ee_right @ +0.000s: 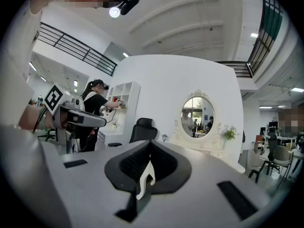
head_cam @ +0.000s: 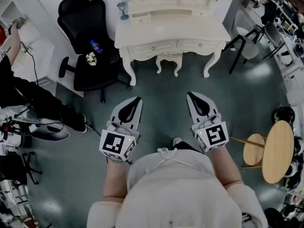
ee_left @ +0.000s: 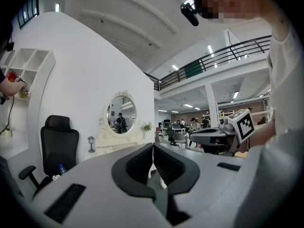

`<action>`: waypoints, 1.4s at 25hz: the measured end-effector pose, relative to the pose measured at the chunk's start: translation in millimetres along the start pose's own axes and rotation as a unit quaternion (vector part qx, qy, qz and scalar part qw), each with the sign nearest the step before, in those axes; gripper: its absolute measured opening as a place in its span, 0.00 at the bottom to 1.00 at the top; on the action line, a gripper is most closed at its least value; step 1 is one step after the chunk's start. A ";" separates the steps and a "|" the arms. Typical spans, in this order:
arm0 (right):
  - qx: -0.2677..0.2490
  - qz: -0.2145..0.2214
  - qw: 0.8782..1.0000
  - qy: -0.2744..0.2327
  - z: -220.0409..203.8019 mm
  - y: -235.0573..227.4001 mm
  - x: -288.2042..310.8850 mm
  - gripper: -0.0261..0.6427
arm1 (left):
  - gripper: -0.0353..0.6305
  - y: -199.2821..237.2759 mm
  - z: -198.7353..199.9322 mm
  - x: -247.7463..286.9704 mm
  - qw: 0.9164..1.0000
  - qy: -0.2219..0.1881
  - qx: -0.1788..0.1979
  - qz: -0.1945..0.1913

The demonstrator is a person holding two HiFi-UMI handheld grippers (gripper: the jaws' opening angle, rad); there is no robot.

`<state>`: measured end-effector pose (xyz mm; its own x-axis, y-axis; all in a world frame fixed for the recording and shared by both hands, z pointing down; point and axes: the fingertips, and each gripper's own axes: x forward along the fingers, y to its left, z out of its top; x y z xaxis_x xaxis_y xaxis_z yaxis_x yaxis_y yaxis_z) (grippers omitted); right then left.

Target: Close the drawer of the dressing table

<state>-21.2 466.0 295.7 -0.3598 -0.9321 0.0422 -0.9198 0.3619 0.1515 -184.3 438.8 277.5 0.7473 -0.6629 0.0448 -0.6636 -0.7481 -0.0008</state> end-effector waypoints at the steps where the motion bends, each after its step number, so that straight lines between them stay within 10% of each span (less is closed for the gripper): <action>1: 0.001 0.001 1.000 0.000 -0.4 -0.6 2.1 0.04 | 0.08 1.5 -0.3 2.3 1.000 0.001 -0.001 0.001; 19: 0.017 -0.002 1.000 0.002 -13.4 -10.2 9.7 0.05 | 0.09 7.3 -0.6 22.5 0.998 -0.037 -0.038 0.034; 22: 0.017 0.001 1.000 0.001 -15.6 -14.5 20.3 0.05 | 0.52 16.0 -3.5 31.1 0.998 -0.032 -0.046 0.036; 35: 0.022 0.054 0.998 0.000 -39.7 -117.8 135.5 0.05 | 0.53 78.5 -16.2 143.1 0.995 0.002 -0.018 0.102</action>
<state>44.6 296.5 322.7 -0.4572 -0.8875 0.0566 -0.8817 0.4607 0.1020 -129.9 285.7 300.0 0.5964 -0.8011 0.0512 -0.8027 -0.5959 0.0258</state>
